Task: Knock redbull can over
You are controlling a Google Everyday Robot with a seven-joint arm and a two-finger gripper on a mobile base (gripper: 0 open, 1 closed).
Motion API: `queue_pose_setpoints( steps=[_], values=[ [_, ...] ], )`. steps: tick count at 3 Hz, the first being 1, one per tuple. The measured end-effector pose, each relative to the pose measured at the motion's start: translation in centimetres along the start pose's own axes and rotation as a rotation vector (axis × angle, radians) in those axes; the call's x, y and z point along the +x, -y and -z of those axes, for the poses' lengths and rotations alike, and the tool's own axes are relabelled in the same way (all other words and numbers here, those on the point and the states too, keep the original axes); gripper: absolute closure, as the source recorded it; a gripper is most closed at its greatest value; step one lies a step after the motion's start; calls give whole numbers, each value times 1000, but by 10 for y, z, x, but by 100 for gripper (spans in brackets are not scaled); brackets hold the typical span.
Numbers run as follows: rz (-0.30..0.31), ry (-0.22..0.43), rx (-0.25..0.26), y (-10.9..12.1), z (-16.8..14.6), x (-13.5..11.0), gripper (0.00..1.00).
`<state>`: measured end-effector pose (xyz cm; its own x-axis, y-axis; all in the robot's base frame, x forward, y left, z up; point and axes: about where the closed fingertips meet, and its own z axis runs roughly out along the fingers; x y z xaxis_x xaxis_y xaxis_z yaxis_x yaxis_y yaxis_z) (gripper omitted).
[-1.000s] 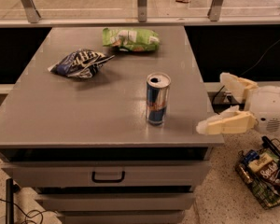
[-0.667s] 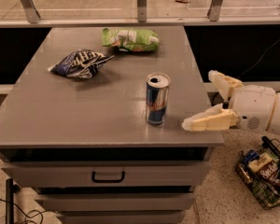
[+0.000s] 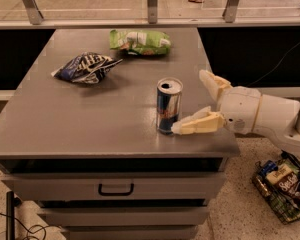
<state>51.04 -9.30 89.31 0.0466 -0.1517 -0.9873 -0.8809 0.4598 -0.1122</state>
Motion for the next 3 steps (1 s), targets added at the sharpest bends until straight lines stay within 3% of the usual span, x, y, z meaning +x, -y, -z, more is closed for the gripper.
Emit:
queue_pose_setpoints(
  steps=[2, 3],
  values=[
    [-10, 40, -19, -2, -38, 10, 0],
    [-10, 40, -24, -4, -47, 13, 16]
  ],
)
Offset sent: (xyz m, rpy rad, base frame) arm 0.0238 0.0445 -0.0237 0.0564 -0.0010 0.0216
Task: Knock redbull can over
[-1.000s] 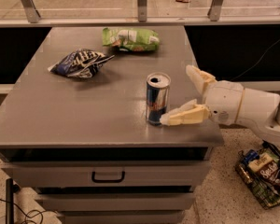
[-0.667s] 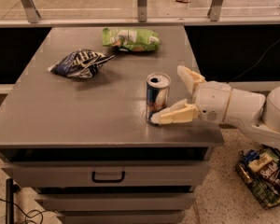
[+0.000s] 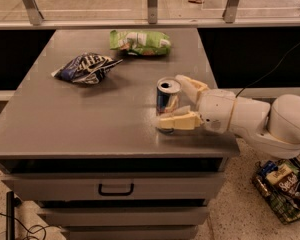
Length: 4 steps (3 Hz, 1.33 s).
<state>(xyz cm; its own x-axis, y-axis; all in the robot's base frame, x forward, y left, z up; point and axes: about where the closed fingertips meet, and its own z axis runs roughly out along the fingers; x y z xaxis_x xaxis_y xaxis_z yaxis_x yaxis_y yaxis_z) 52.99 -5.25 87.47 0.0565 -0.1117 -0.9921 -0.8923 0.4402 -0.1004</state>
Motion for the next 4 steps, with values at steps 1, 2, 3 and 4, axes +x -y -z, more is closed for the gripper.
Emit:
queue_pose_setpoints(
  steps=[1, 2, 3, 4],
  values=[
    [5, 3, -6, 0, -4, 1, 40],
    [16, -26, 0, 5, -3, -1, 63],
    [72, -91, -32, 17, -2, -19, 86],
    [158, -195, -116, 35, 2, -42, 100]
  ],
)
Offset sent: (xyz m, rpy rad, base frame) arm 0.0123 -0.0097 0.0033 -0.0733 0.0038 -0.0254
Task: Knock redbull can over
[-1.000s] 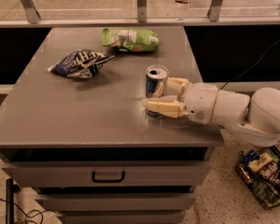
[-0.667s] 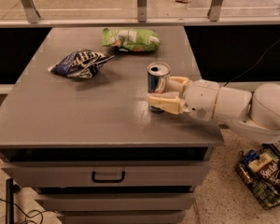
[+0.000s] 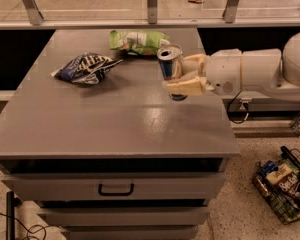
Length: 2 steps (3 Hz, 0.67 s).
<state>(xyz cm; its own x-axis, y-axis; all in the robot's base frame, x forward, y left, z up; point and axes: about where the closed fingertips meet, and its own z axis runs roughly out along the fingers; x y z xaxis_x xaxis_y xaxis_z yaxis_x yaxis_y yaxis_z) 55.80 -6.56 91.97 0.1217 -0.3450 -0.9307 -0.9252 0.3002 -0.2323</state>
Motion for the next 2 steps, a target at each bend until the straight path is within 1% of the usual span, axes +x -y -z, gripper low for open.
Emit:
queue_pose_setpoints(
  steps=[1, 2],
  values=[
    [112, -132, -101, 15, 7, -13, 100],
    [239, -284, -198, 15, 12, -18, 100]
  ],
)
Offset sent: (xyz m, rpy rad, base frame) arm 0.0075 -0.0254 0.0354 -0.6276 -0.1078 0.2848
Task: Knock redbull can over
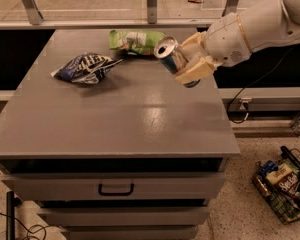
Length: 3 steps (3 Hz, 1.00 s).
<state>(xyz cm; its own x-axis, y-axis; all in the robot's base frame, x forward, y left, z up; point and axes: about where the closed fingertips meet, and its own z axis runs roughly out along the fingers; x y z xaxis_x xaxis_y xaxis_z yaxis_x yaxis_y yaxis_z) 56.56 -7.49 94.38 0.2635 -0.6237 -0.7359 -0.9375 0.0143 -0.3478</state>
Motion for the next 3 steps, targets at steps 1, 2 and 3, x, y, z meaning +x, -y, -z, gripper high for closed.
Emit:
queue_pose_setpoints(
  steps=[1, 2, 3],
  values=[
    [139, -143, -68, -7, -1, -2, 100],
    [278, -251, -159, -20, -12, -3, 100],
    [414, -329, -286, -37, -35, 1, 100]
  ],
)
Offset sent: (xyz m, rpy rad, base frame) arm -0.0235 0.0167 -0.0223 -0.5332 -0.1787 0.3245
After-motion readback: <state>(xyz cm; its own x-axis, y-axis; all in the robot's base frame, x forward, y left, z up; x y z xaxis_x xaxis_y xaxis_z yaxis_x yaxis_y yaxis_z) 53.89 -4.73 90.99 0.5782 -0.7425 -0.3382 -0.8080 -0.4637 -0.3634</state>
